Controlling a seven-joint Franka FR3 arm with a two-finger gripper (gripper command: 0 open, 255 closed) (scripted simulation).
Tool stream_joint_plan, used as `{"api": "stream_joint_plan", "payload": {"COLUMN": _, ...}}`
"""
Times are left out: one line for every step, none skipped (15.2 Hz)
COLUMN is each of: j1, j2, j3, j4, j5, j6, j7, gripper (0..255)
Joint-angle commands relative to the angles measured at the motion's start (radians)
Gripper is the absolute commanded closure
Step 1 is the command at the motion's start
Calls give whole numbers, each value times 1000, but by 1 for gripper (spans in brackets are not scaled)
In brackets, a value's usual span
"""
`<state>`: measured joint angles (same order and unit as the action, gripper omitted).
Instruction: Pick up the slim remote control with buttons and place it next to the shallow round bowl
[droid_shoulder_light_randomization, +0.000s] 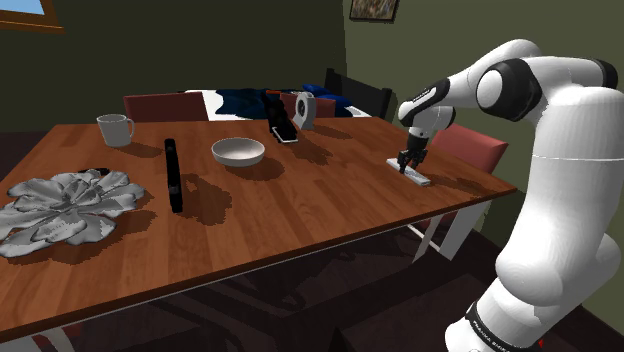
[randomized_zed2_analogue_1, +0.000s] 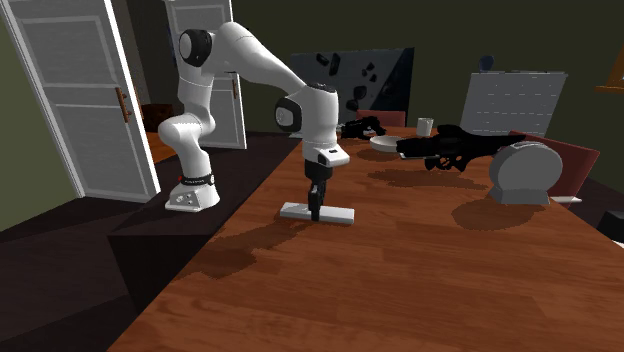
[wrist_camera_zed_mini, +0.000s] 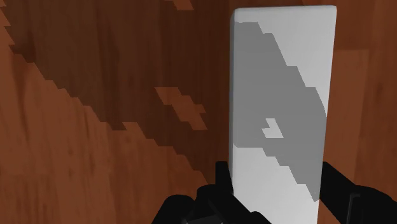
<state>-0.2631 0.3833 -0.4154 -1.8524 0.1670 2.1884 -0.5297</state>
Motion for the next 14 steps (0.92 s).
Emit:
{"api": "stream_joint_plan", "payload": {"j1": 0, "j2": 0, "j3": 0, "j4": 0, "j5": 0, "j6": 0, "j7": 0, "gripper": 255}}
{"api": "stream_joint_plan", "payload": {"j1": 1, "j2": -7, "j3": -2, "j4": 4, "j5": -4, "j6": -11, "j7": 2, "gripper": 255}}
{"api": "stream_joint_plan", "payload": {"j1": 3, "j2": -14, "j3": -4, "j4": 9, "j5": -8, "j6": -21, "j7": 5, "gripper": 255}}
{"api": "stream_joint_plan", "payload": {"j1": 4, "j2": -20, "j3": -5, "j4": 14, "j5": -11, "j6": -33, "j7": 7, "gripper": 255}}
{"api": "stream_joint_plan", "payload": {"j1": 5, "j2": -27, "j3": -7, "j4": 19, "j5": -15, "j6": -44, "j7": 9, "gripper": 255}}
{"api": "stream_joint_plan", "payload": {"j1": 6, "j2": -33, "j3": -8, "j4": 24, "j5": -18, "j6": -55, "j7": 11, "gripper": 255}}
{"api": "stream_joint_plan", "payload": {"j1": 7, "j2": -40, "j3": -10, "j4": 30, "j5": -21, "j6": -66, "j7": 13, "gripper": 255}}
{"api": "stream_joint_plan", "payload": {"j1": 8, "j2": -46, "j3": -11, "j4": 36, "j5": -25, "j6": -77, "j7": 15, "gripper": 255}}
{"api": "stream_joint_plan", "payload": {"j1": 9, "j2": -52, "j3": -13, "j4": 42, "j5": -28, "j6": -89, "j7": 17, "gripper": 255}}
{"api": "stream_joint_plan", "payload": {"j1": 9, "j2": -57, "j3": -14, "j4": 48, "j5": -31, "j6": -100, "j7": 19, "gripper": 255}}
{"api": "stream_joint_plan", "payload": {"j1": 10, "j2": -63, "j3": -15, "j4": 54, "j5": -34, "j6": -112, "j7": 21, "gripper": 255}}
{"api": "stream_joint_plan", "payload": {"j1": 11, "j2": -68, "j3": -16, "j4": 61, "j5": -37, "j6": -123, "j7": 22, "gripper": 255}}
{"api": "stream_joint_plan", "payload": {"j1": 12, "j2": -73, "j3": -17, "j4": 68, "j5": -40, "j6": -135, "j7": 24, "gripper": 255}}
{"api": "stream_joint_plan", "payload": {"j1": 12, "j2": -78, "j3": -18, "j4": 75, "j5": -43, "j6": -147, "j7": 26, "gripper": 255}}
